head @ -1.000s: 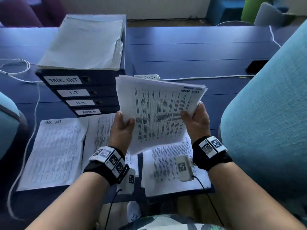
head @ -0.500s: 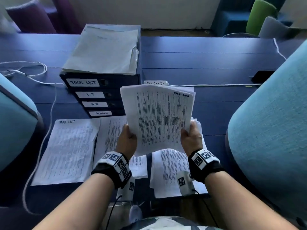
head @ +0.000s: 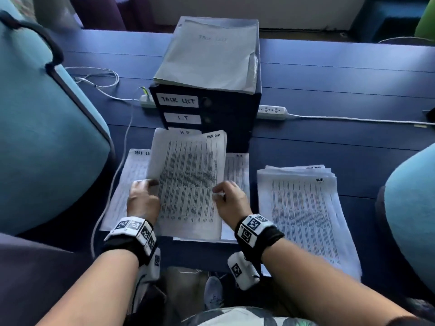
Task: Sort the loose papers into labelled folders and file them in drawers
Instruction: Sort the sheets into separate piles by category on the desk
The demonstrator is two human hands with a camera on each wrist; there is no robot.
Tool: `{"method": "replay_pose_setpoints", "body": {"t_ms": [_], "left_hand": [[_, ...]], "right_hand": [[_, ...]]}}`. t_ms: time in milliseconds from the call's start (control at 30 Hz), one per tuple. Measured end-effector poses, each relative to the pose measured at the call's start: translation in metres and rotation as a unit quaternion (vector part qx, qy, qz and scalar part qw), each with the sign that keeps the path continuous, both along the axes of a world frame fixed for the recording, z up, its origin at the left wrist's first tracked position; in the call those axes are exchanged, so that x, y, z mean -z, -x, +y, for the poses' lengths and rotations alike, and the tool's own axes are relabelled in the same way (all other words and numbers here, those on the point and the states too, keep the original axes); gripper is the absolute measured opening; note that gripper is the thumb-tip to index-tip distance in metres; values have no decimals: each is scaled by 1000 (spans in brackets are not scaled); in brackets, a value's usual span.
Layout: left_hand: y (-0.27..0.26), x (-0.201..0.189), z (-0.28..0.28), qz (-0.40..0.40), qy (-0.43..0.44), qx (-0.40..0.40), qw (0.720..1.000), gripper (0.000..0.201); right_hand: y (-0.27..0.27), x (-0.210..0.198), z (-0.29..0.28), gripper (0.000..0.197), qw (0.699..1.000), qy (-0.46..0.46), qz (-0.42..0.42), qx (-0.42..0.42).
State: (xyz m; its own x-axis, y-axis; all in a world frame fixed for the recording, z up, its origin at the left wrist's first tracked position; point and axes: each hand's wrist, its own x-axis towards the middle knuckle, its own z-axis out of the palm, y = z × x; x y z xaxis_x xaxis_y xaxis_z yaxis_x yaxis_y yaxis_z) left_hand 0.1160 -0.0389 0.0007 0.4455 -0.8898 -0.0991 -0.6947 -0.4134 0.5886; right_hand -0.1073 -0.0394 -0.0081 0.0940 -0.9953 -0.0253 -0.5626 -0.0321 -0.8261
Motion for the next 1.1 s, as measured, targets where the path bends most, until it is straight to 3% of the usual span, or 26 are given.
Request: {"method": "replay_pose_setpoints", "body": {"t_ms": [200,400,600,700,800,900,1100], "left_hand": [[-56,15,10,-93,-34,-13,995,50],[-79,22,8,-142,-57,-13,988,50],[-74,31,6,-165,-92,45,981,59],[-58,36,11,-122,-113,77,983,56],[-45,43,13,-87,-145,123,978,46],[-39,49,12,-96,-221,150,959,60],[-39,50,5,-108,-261,158,946,74]], "right_hand": [[-57,11,6,36,984,-69,65,-153],[-89,18,6,59,955,-145,112,-233],[-95,20,2,63,951,-145,102,-254],[-102,32,1,68,948,-147,135,-248],[-98,36,1,69,957,-87,179,-212],[-77,33,-4,61,952,-39,257,-162],[-41,43,-12,76,917,-149,330,-169]]}}
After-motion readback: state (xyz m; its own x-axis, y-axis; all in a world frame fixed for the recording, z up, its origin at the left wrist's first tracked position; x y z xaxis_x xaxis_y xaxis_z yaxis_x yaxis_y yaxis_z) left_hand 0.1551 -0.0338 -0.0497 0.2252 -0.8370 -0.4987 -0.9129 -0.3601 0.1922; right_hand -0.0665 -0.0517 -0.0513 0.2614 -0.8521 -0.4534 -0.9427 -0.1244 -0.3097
